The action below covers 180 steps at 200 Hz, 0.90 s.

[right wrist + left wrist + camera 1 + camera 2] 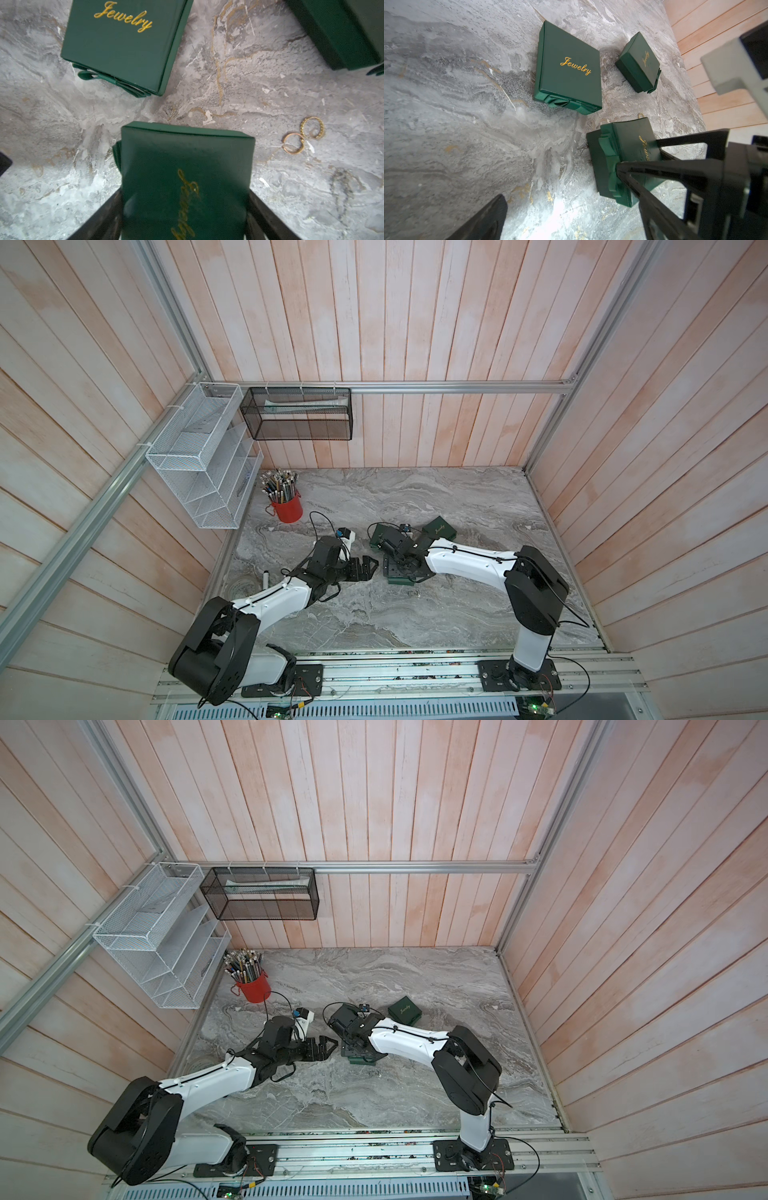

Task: Take the rings out of the lift-off lid box
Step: Close the lid on the jewelry box.

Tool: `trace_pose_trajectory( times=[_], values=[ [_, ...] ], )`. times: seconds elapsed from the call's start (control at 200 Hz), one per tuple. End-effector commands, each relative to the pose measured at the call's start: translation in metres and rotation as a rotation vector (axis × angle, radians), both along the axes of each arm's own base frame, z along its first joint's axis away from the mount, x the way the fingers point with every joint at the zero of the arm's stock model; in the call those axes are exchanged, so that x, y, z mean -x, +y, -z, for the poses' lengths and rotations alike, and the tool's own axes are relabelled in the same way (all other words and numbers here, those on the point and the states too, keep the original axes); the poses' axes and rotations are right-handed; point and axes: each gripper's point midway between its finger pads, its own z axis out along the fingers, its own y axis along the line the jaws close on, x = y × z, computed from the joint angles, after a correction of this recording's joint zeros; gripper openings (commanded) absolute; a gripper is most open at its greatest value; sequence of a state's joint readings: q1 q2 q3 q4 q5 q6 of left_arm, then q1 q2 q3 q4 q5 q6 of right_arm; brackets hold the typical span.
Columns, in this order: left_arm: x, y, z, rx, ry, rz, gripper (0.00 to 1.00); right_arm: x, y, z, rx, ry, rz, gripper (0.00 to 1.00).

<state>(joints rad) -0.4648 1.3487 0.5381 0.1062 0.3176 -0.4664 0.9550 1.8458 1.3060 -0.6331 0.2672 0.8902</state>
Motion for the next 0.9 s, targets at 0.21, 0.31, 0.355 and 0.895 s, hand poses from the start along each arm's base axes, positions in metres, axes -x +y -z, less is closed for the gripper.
trace_pose_trajectory(
  times=[0.21,0.31,0.355,0.895],
  values=[
    [0.0,-0.002,0.002,0.005,-0.007,0.02,1.0,-0.001,-0.002,0.003,0.042,0.004,0.005,0.8],
    [0.0,-0.002,0.003,0.003,-0.007,0.021,1.0,-0.002,-0.003,0.004,0.035,0.007,0.012,0.8],
    [-0.001,-0.002,0.002,0.004,-0.007,0.02,1.0,-0.001,-0.003,0.004,0.029,0.009,0.012,0.8],
    [-0.001,-0.003,0.004,0.003,-0.004,0.023,1.0,0.0,-0.006,0.007,0.006,0.019,0.034,0.8]
  ],
)
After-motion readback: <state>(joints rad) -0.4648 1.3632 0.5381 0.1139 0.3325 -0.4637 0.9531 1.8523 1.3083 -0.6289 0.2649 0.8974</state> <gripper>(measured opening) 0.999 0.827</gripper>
